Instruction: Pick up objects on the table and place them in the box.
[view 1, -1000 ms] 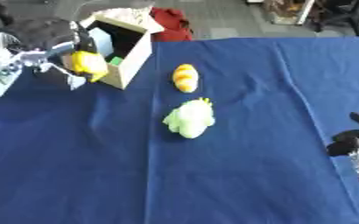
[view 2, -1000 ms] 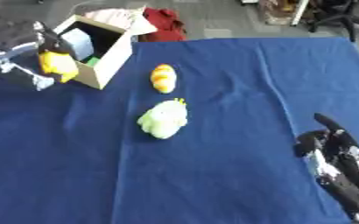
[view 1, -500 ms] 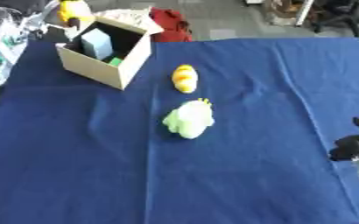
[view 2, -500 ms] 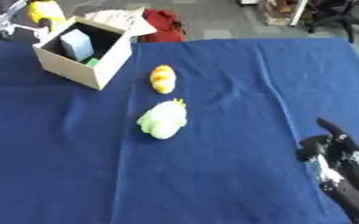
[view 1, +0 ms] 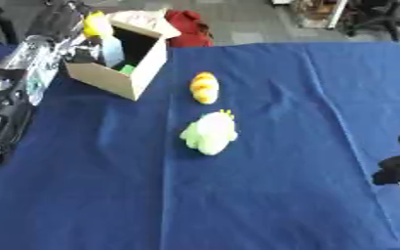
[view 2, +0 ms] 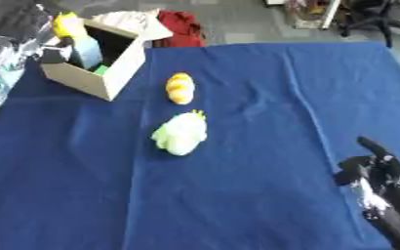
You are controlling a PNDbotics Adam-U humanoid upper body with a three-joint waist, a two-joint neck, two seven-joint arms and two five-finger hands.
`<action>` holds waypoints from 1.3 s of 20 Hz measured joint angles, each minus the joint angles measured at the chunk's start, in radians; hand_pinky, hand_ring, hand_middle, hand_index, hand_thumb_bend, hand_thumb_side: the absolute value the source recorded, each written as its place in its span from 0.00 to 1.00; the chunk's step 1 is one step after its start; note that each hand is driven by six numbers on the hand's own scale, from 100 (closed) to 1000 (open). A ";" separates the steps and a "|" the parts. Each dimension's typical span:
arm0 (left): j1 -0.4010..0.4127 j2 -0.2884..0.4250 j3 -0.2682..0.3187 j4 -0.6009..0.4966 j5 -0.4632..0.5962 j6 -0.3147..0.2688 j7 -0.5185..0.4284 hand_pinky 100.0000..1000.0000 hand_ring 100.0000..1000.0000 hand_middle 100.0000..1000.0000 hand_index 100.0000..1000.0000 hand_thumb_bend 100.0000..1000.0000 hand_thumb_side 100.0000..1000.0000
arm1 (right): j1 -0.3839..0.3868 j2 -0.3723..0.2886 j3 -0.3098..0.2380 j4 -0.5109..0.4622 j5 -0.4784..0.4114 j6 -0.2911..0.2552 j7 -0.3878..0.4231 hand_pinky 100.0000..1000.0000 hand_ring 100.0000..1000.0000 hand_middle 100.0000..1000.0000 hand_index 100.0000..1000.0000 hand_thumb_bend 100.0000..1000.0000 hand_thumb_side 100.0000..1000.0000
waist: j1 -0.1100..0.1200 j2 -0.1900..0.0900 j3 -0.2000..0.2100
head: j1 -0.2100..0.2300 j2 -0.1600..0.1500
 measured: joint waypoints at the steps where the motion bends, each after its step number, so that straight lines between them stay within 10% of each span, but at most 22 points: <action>1: 0.000 0.000 0.000 0.000 0.001 0.001 0.001 0.87 0.83 0.92 1.00 0.16 0.63 | 0.000 0.000 0.000 0.000 0.000 0.000 0.000 0.55 0.54 0.55 0.92 0.00 0.37 | 0.000 0.000 0.000 | 0.000 0.000; 7: 0.016 0.002 -0.011 -0.065 0.046 -0.019 0.004 0.84 0.77 0.80 0.93 0.09 0.26 | 0.000 0.000 0.000 0.000 0.000 0.000 0.000 0.55 0.54 0.55 0.92 0.00 0.37 | 0.000 0.000 0.010 | -0.006 0.000; 16: 0.053 0.033 -0.178 -0.422 0.292 -0.317 -0.353 0.83 0.77 0.79 0.91 0.12 0.38 | -0.004 0.000 -0.001 0.000 0.000 -0.001 0.000 0.55 0.54 0.55 0.92 0.00 0.37 | 0.000 -0.010 0.014 | -0.018 0.001; 26: 0.074 -0.015 -0.297 -0.502 0.347 -0.408 -0.621 0.83 0.76 0.79 0.91 0.17 0.52 | -0.005 0.002 -0.001 0.000 0.001 -0.006 0.005 0.55 0.54 0.55 0.92 0.00 0.38 | 0.000 -0.013 0.001 | -0.023 0.009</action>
